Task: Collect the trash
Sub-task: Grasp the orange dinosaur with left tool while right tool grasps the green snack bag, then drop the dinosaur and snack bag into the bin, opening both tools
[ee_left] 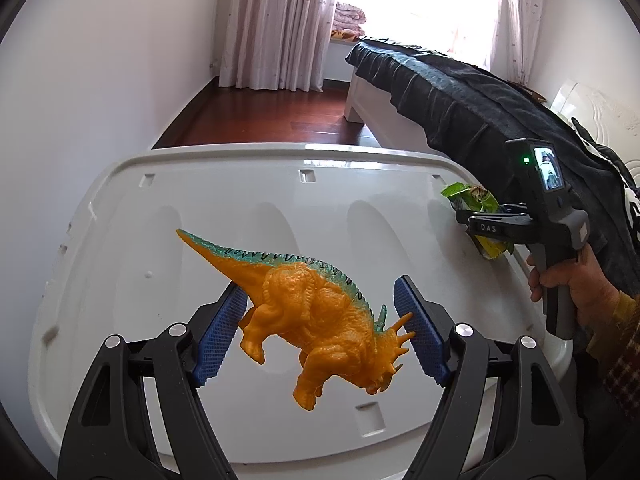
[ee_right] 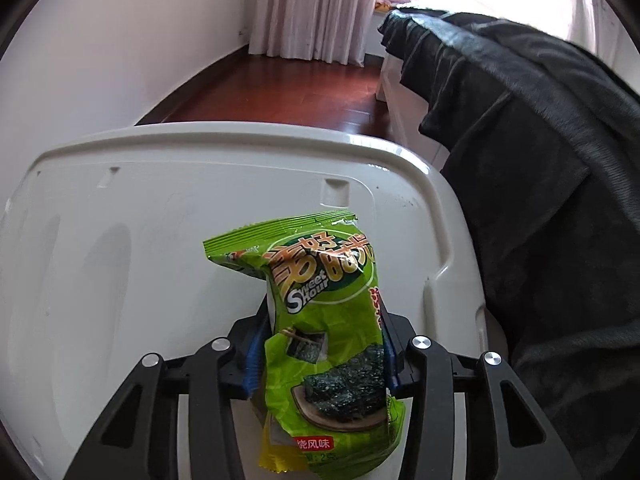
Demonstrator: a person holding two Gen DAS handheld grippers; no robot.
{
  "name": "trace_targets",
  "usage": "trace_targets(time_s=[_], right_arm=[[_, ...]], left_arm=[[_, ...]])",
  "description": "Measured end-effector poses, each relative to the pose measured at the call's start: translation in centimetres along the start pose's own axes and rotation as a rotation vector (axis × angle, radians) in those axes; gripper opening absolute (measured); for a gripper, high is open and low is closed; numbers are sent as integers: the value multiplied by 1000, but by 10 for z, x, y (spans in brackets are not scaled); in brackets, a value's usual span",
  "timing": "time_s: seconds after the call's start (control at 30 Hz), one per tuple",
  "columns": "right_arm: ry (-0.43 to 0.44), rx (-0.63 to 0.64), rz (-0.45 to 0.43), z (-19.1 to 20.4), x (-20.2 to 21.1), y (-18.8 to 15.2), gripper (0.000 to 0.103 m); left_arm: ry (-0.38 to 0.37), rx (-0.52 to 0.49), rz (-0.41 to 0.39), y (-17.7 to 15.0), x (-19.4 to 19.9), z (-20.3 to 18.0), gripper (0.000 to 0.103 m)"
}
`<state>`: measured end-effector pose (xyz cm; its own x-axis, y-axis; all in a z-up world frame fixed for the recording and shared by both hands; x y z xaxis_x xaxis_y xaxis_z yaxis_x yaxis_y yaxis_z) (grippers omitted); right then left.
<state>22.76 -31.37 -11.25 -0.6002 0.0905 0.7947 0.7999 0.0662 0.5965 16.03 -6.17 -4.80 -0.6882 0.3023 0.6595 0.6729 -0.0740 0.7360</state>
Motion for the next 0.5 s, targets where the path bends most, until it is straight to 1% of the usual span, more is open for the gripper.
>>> trace_targets(time_s=[0.17, 0.27, 0.3, 0.33, 0.4, 0.43, 0.5], right_arm=[[40, -8, -72, 18, 53, 0, 44], [88, -34, -123, 37, 100, -1, 44], [109, -42, -146, 46, 122, -5, 44], [122, -46, -162, 53, 135, -8, 45], [150, -53, -181, 70, 162, -19, 45], [174, -59, -184, 84, 181, -34, 45], [190, -66, -178, 100, 198, -53, 45]], left_arm=[[-2, 13, -20, -6, 25, 3, 74], [10, 20, -29, -19, 50, 4, 74], [13, 21, -30, -23, 56, 4, 74], [17, 23, -31, -29, 64, 6, 74], [34, 29, -33, -43, 83, 11, 74], [41, 33, -32, -53, 94, 15, 74], [55, 36, -26, -68, 108, 19, 74]])
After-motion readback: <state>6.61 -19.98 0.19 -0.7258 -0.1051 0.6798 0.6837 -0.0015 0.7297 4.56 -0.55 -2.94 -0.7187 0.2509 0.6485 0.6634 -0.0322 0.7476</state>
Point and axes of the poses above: each gripper's, at about its wrist camera, not at the fingertips, and x roughly against the way its jaws point, z to its left, y to its top, the point moved 4 cm from there along -x, roughly the way its jaws point, and after that the axes turned 3 degrees about -z, right-handed, at the moved point
